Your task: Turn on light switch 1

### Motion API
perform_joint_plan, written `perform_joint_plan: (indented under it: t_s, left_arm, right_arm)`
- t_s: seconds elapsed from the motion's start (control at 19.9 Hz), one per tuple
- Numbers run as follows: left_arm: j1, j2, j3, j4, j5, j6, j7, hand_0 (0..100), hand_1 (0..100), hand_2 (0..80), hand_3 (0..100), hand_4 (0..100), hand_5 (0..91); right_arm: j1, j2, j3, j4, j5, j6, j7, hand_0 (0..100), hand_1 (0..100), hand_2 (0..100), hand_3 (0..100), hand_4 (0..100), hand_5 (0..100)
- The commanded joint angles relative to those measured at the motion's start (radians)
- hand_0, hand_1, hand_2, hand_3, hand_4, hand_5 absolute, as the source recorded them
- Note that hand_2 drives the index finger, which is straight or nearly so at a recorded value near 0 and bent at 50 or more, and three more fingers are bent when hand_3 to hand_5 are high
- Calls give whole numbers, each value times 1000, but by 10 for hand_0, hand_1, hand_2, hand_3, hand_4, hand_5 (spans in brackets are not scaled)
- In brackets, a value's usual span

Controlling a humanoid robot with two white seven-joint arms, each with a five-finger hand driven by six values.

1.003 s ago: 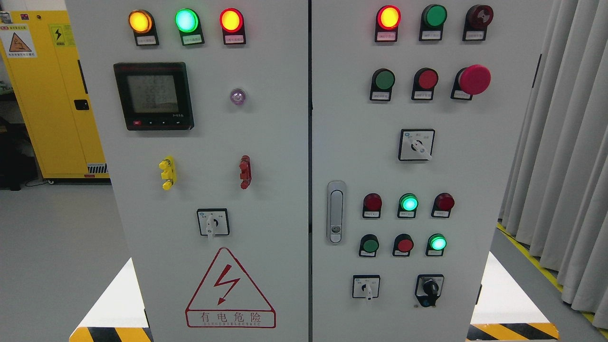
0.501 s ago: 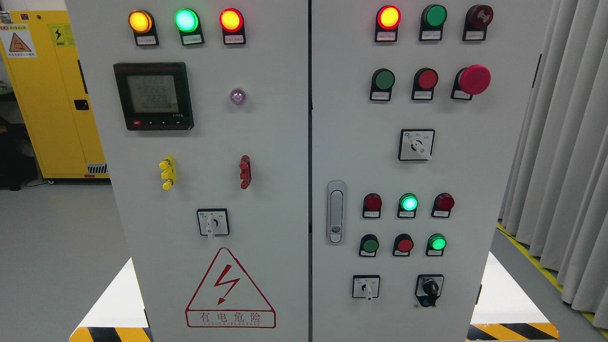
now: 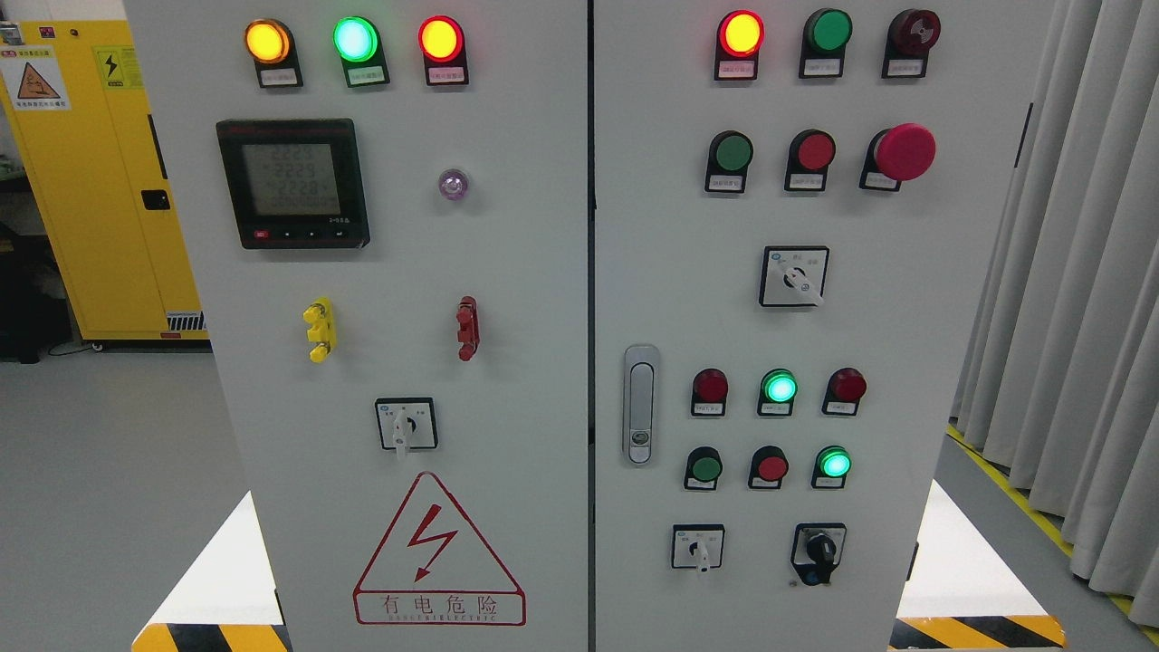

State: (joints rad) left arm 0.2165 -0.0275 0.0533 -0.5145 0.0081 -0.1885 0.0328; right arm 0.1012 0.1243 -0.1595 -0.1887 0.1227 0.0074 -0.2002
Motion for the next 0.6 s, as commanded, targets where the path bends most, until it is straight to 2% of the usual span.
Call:
perform_joint_plan:
  t_s: [0.0, 0.05, 0.1, 0.15, 0.2, 0.25, 0.3, 0.4, 0.45, 0.5, 0.55]
  left_arm:
    - [61, -3, 28, -507, 20, -2, 1, 259, 343, 99, 261, 391, 161]
    - [64, 0, 26, -547, 20, -2, 2, 259, 343, 99, 261, 391, 161]
    - [75, 3, 28, -600, 20, -2, 2, 262, 380, 132, 324, 467, 288]
    - [80, 4, 28, -649, 20, -2, 4, 262, 380, 132, 324, 467, 288]
    - [81, 7, 26, -692, 20, -2, 6, 261, 402, 151, 351, 506, 327]
    - [86, 9, 26, -737, 20, -2, 6, 252, 446, 226, 450, 596, 458]
    - [93, 11, 26, -777, 20, -2, 6, 248, 454, 236, 464, 608, 470]
    - [106, 20, 25, -853, 21, -2, 18, 232, 493, 310, 539, 686, 565]
    - [107, 20, 22, -887, 21, -3, 27, 230, 496, 318, 546, 692, 575]
    - [107, 20, 20, -921, 21, -3, 33, 221, 531, 400, 648, 778, 687]
    - [107, 21, 16, -949, 23, -6, 39, 217, 547, 431, 686, 805, 730]
  right_arm:
    - [0, 0, 0, 0, 0, 0, 1, 0, 500, 40, 0, 0, 0]
    - [0, 0, 0, 0, 0, 0, -1, 0, 500, 40, 0, 0, 0]
    - [0, 0, 0, 0, 0, 0, 1, 0, 500, 40, 0, 0, 0]
    - [0, 0, 0, 0, 0, 0, 1, 0, 500, 40, 0, 0, 0]
    - [0, 0, 0, 0, 0, 0, -1, 0, 500, 40, 0, 0, 0]
    - [0, 0, 0, 0, 0, 0, 1, 0, 500, 40, 0, 0, 0]
    - [0, 0, 0, 0, 0, 0, 1, 0, 500, 40, 0, 0, 0]
    - [0, 0, 0, 0, 0, 0, 1, 0, 500, 40, 0, 0, 0]
    - [0, 0, 0, 0, 0, 0, 1, 0, 500, 40, 0, 0, 0]
    - [0, 0, 0, 0, 0, 0, 1, 0, 500, 40, 0, 0, 0]
    - [0, 0, 0, 0, 0, 0, 1, 0, 500, 40, 0, 0, 0]
